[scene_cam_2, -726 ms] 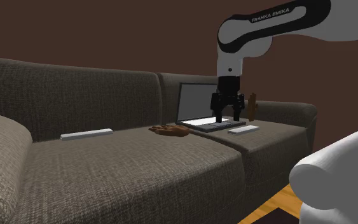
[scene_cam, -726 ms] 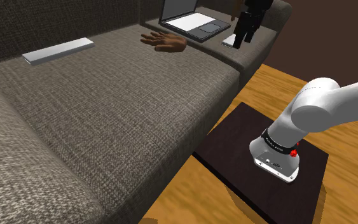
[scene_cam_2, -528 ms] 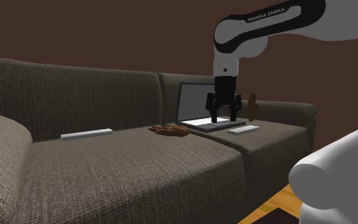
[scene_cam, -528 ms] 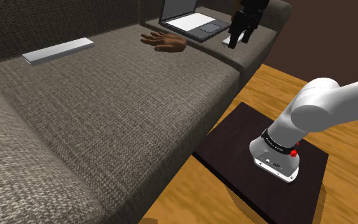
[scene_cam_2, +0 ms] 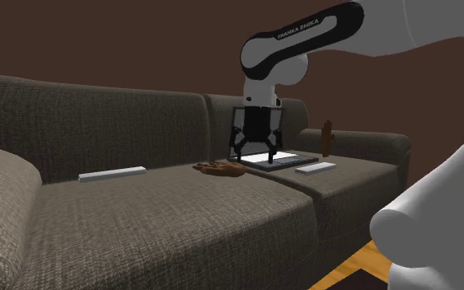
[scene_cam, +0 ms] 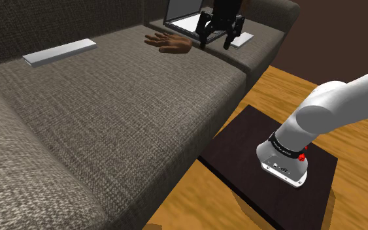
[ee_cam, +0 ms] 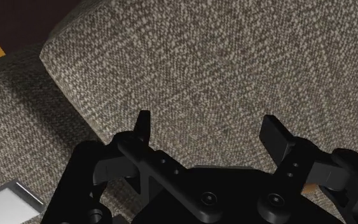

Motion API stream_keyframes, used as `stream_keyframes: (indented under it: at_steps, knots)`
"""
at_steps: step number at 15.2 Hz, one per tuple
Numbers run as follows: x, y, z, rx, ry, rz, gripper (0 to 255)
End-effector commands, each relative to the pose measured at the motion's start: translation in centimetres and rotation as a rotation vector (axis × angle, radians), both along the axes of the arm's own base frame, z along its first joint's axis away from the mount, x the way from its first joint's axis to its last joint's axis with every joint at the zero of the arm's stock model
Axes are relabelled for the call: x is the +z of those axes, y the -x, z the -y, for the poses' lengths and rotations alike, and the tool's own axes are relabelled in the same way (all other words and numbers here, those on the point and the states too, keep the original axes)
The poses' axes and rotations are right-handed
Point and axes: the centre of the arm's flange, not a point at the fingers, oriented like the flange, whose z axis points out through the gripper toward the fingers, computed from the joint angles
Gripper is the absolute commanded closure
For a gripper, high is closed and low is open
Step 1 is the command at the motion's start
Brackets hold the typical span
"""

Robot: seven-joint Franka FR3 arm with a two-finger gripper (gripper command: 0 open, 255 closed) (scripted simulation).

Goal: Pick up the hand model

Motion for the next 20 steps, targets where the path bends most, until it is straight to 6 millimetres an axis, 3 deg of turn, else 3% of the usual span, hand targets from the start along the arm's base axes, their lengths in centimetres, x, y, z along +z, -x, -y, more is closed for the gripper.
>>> stream_keyframes:
  at_steps: [1,6,11,20]
  knots:
    - [-0.2,-1.9,-1.6,-0.116,-0.006,0.005,0]
    - [-1.1,-7.6,-3.9,-0.385,-0.015,0.018,0]
    - [-1.8,-13.6,-4.7,-0.652,-0.024,0.030,0]
    - [-5.8,-13.6,-4.7,-0.652,-0.024,0.030,0]
